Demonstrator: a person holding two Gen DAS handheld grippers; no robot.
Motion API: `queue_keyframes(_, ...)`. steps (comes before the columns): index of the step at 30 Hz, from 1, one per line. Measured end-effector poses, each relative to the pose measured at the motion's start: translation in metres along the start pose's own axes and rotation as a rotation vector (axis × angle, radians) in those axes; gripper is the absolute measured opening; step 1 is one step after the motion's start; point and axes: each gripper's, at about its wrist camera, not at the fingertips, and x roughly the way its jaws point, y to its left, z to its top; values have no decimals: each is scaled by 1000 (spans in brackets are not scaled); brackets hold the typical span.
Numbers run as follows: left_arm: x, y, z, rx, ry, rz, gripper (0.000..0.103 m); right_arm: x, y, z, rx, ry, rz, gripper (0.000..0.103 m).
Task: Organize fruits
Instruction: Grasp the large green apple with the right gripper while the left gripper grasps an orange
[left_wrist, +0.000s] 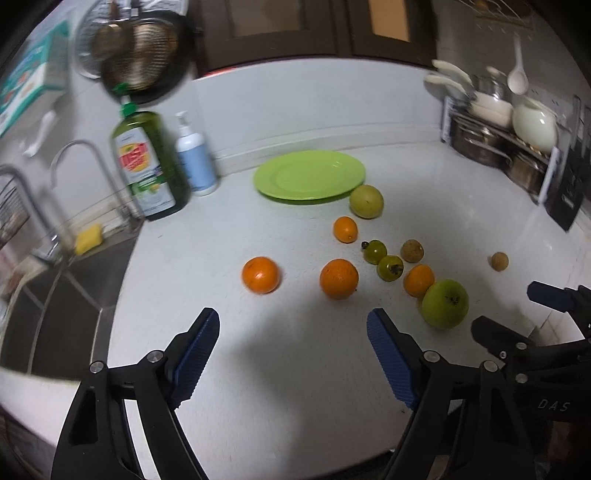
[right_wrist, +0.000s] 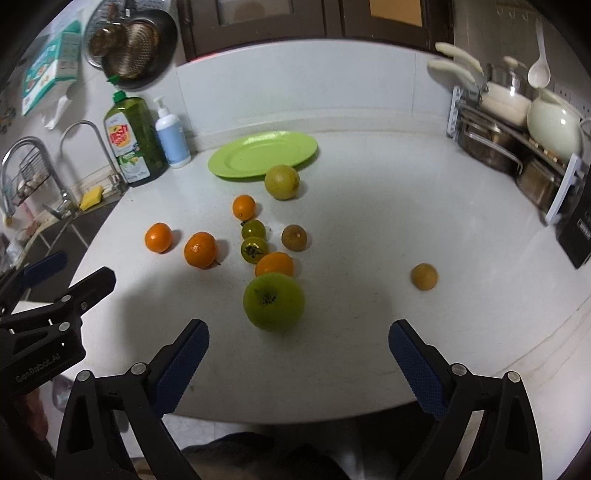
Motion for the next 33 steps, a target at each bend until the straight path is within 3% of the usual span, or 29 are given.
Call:
queue_keyframes(5, 27, -2, 12, 105, 12, -83, 75, 22, 5, 5, 50, 52, -8, 92)
queue_keyframes(13, 70, -3, 23, 183, 67, -197, 66, 51, 10, 10, 116, 131, -29, 85)
queue_keyframes(33, 114, -12, 31, 229, 126, -355, 50, 66, 15, 15, 172, 176, -87, 71)
